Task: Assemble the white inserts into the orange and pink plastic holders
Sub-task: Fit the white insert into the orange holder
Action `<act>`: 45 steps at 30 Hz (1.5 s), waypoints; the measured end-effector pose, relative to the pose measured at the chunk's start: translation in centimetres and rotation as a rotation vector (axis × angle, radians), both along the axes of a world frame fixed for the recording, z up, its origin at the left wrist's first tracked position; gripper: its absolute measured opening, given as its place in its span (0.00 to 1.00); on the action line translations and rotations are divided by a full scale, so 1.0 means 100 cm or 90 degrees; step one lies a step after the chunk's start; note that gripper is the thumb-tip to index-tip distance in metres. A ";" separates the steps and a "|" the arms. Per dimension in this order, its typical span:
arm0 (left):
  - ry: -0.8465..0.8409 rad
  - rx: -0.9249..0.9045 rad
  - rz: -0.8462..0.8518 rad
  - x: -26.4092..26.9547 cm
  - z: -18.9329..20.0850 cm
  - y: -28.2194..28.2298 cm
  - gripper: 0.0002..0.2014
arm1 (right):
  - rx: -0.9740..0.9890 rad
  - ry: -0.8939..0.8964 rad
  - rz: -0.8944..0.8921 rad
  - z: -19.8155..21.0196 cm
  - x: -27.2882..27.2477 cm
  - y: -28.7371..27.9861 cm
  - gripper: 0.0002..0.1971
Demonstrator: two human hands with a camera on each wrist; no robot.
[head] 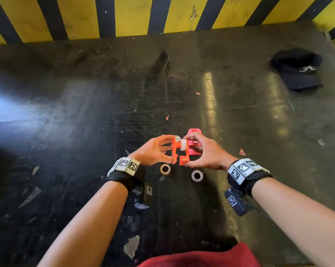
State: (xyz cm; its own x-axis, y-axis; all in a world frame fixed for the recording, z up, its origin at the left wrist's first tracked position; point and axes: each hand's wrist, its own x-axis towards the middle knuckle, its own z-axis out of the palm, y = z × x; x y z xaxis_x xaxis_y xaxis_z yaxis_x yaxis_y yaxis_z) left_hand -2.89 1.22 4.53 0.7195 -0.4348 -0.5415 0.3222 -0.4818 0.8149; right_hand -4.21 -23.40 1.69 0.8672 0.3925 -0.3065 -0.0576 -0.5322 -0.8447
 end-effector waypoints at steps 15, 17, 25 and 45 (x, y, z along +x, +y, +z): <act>0.047 -0.082 0.021 -0.005 -0.002 0.002 0.41 | 0.040 0.093 -0.002 0.005 -0.001 -0.005 0.42; 0.048 -0.085 0.027 -0.006 -0.003 0.002 0.41 | 0.041 0.091 0.001 0.005 0.000 -0.005 0.42; 0.058 -0.084 0.032 -0.005 -0.007 0.003 0.43 | 0.020 0.090 0.017 0.004 0.002 -0.005 0.43; 0.048 -0.055 -0.009 -0.007 -0.002 -0.003 0.50 | -0.019 0.011 0.052 0.008 0.002 0.000 0.41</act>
State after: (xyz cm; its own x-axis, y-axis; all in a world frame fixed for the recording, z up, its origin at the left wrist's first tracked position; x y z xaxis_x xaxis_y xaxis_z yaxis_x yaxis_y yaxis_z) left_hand -3.55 0.96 4.31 0.6719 -0.4917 -0.5539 0.3776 -0.4161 0.8273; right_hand -4.06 -23.44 2.44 0.8277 0.4514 -0.3334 -0.0272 -0.5610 -0.8273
